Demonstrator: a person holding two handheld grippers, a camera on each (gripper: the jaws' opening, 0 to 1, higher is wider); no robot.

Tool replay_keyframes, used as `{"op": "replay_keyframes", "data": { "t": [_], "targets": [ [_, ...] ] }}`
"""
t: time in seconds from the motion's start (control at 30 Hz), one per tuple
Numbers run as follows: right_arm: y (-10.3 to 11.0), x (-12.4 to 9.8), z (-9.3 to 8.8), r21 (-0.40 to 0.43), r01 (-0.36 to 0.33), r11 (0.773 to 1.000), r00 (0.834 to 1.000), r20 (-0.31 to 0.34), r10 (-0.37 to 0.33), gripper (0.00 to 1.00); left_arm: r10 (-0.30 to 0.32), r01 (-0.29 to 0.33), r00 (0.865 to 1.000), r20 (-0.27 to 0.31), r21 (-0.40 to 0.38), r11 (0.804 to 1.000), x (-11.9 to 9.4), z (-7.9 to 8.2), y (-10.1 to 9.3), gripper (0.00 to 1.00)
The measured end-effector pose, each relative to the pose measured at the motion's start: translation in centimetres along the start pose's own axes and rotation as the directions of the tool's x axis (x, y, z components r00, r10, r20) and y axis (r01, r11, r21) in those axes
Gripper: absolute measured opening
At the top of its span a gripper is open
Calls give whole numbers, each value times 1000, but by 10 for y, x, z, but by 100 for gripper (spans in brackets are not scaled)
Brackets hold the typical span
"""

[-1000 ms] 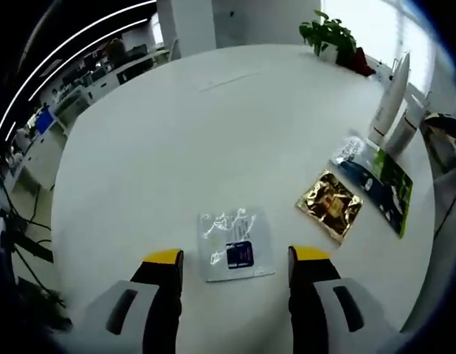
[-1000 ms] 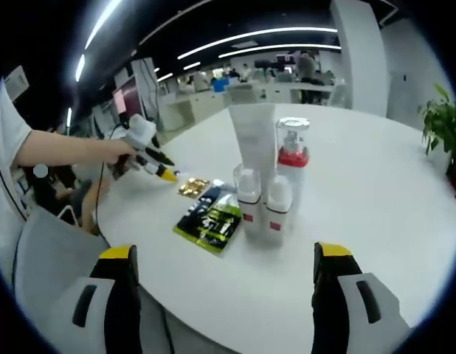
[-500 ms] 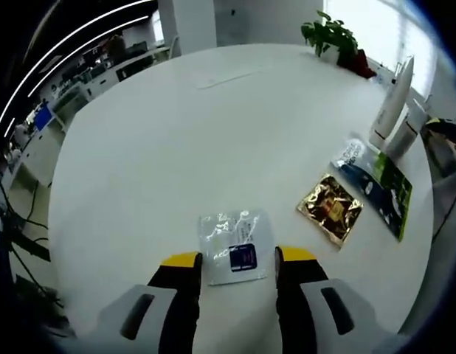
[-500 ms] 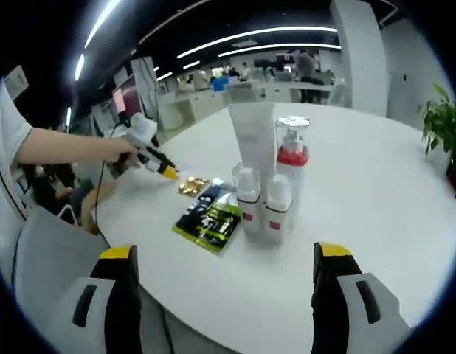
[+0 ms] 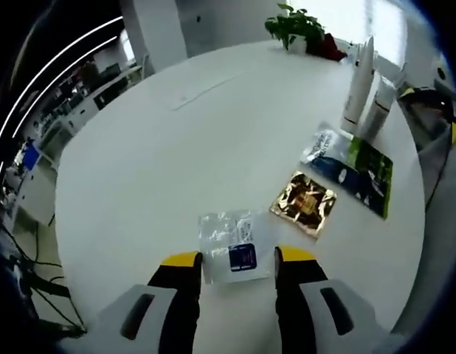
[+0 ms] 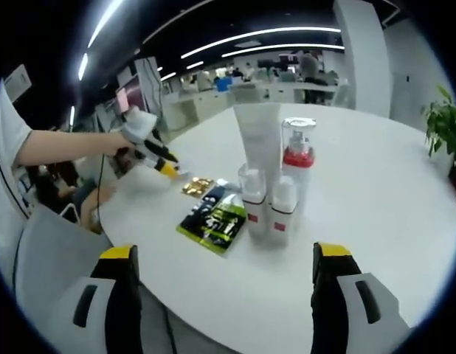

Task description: Arrange the skincare products in the storage area until every visible bottle or jar stands upright without overlapping.

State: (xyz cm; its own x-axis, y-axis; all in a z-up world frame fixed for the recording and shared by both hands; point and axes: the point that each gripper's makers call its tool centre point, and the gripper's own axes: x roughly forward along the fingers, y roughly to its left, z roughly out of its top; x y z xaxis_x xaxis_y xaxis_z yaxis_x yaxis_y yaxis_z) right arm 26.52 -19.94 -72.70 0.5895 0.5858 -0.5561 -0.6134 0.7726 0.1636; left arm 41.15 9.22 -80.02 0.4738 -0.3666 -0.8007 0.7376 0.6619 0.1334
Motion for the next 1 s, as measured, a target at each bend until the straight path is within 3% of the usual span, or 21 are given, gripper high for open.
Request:
{"op": "replay_keyframes", "data": {
  "t": [0.4,0.43,0.63,0.8,0.9,1.0],
  "targets": [
    [3,-1,3,-5,-15,1000,1000,12,15,92,-111,104,993,48,130,986,-23,14,-48,40],
    [4,-1,3,-8,-19,1000,1000,12,19,92,-117,109,992,49,136,985,-21,12,-43,40],
    [11,1,3,-27,-54,998,998,7,55,86,-165,150,984,59,212,966,-32,23,-70,39],
    [25,1,8,-57,-109,992,994,23,110,80,-198,174,978,70,258,950,-37,27,-80,39],
    [42,0,17,-67,-186,980,980,64,190,72,-220,189,972,85,280,941,-44,33,-91,39],
    [50,1,16,-65,-230,971,971,54,233,69,-238,200,968,85,316,927,-49,36,-101,39]
  ]
}}
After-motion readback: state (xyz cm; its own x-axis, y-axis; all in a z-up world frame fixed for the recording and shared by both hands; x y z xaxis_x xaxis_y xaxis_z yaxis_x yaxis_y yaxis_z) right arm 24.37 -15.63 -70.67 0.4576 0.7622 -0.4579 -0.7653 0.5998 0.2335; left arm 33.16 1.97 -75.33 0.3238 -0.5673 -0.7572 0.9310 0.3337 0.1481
